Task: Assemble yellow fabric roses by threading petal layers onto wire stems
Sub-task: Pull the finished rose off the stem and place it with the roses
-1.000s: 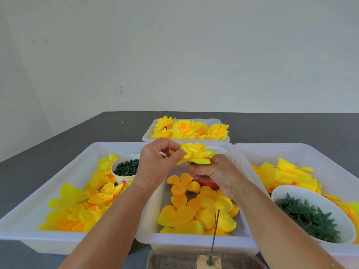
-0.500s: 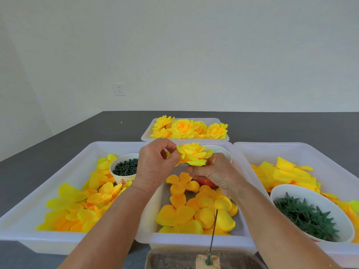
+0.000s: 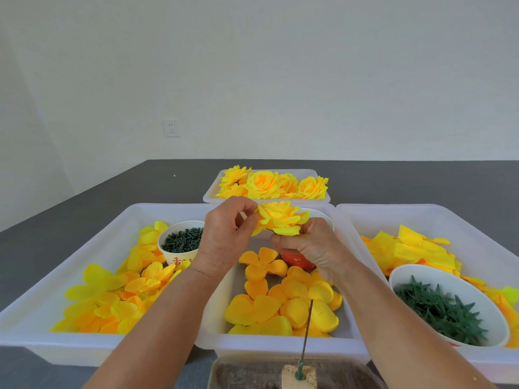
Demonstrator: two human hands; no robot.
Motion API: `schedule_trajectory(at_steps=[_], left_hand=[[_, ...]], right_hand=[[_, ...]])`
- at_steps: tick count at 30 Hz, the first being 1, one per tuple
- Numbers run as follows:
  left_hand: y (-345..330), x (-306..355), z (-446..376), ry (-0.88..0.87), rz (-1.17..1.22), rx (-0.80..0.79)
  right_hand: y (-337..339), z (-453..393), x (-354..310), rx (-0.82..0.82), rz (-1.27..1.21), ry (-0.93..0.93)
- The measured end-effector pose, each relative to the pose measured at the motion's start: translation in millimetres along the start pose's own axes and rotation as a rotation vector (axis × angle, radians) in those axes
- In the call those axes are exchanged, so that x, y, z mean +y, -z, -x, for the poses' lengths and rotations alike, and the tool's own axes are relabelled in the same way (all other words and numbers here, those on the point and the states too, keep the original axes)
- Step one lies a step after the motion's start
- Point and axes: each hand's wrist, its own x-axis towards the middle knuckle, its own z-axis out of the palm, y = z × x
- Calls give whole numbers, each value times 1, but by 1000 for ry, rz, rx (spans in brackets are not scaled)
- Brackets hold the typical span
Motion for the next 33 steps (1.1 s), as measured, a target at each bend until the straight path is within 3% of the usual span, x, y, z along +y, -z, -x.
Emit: schedule_trajectory(at_steps=[3, 6, 11, 17, 29, 33], left_hand=[[1, -2, -3, 94, 93, -24], [2, -3, -3, 79, 59, -11], [1, -6, -1, 139, 38, -30], [3, 2, -2, 359, 374, -71], [6, 1, -3, 746, 660, -101], [6, -1, -3, 797, 728, -73]], right_hand=[[1, -2, 1, -19, -28, 4], [2, -2, 2, 7, 70, 88], [6, -8, 4, 166, 507, 114], [2, -10, 4, 228, 855, 76], [-2, -6, 4, 270, 874, 53], [-3, -5, 1, 322, 759, 145]])
